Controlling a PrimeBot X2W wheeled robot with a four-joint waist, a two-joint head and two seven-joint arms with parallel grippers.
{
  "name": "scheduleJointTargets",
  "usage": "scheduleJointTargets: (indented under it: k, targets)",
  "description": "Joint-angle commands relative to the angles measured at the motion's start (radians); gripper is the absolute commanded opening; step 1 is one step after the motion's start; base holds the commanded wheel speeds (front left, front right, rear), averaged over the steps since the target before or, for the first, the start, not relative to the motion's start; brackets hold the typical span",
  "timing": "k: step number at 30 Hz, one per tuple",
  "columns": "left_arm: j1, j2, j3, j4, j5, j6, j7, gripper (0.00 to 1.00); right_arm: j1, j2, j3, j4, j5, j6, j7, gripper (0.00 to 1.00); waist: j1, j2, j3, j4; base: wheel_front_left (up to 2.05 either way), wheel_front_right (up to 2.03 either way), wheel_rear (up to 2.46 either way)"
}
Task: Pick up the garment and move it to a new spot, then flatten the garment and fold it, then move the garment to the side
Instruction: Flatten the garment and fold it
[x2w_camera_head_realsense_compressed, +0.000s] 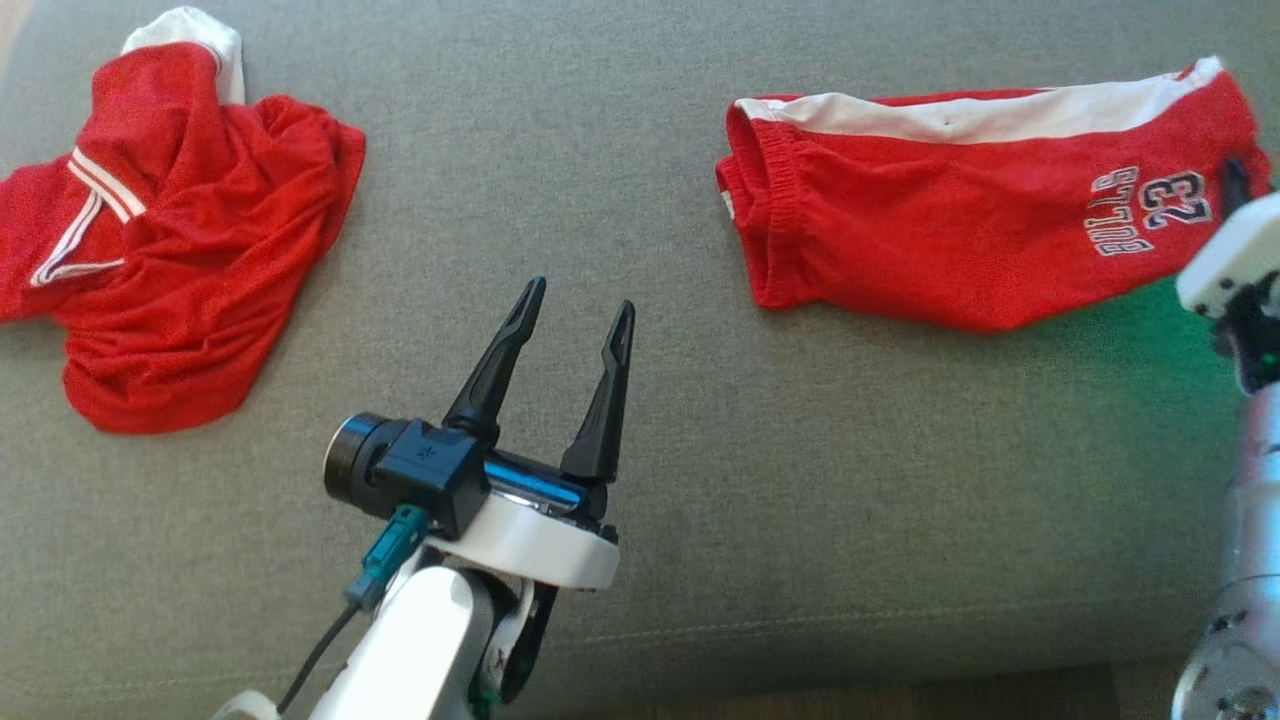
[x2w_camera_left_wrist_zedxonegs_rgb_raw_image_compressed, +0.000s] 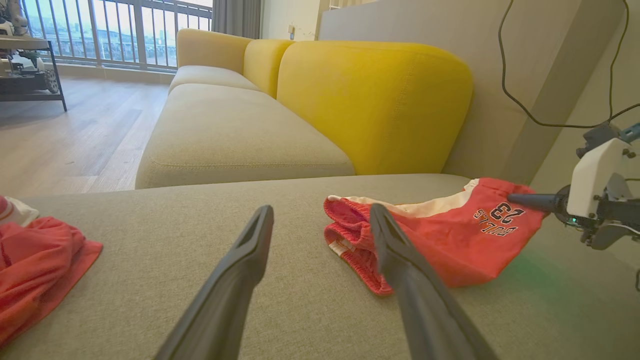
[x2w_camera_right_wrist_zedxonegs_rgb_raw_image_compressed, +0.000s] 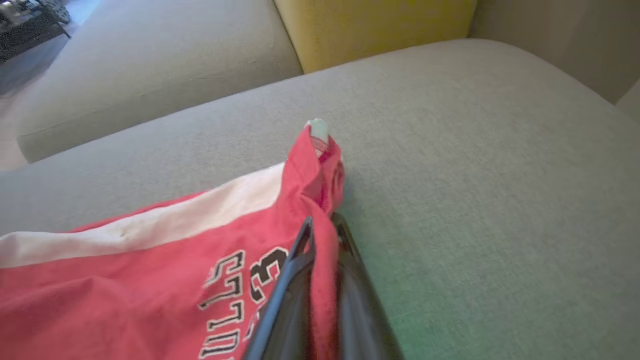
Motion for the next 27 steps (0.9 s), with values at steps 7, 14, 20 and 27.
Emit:
scheduleJointTargets:
  k: [7, 14, 20, 27]
  targets:
    - [0.015, 0.0, 0.021, -0.015, -0.002, -0.001, -0.005, 1.0, 0.011, 0.043, 0.169, -0.179, 0.065, 0.0, 0.034, 0.0, 0.0, 0.0, -0.037, 0.011, 0.0, 0.0, 0.0]
    - [0.026, 0.0, 0.014, -0.001, -0.01, 0.003, -0.005, 1.0, 0.06, 0.072, 0.32, -0.333, 0.127, 0.0, 0.095, 0.0, 0.0, 0.0, -0.075, 0.035, 0.0, 0.0, 0.0]
    - [0.034, 0.0, 0.004, 0.0, -0.017, 0.007, -0.005, 1.0, 0.103, 0.086, 0.457, -0.417, 0.173, 0.0, 0.141, 0.0, 0.0, 0.0, -0.091, 0.059, 0.0, 0.0, 0.0]
    - [0.028, 0.0, -0.002, -0.011, -0.024, 0.011, -0.005, 1.0, 0.133, 0.088, 0.607, -0.405, 0.261, 0.0, 0.144, 0.0, 0.0, 0.0, -0.076, 0.092, 0.0, 0.0, 0.0]
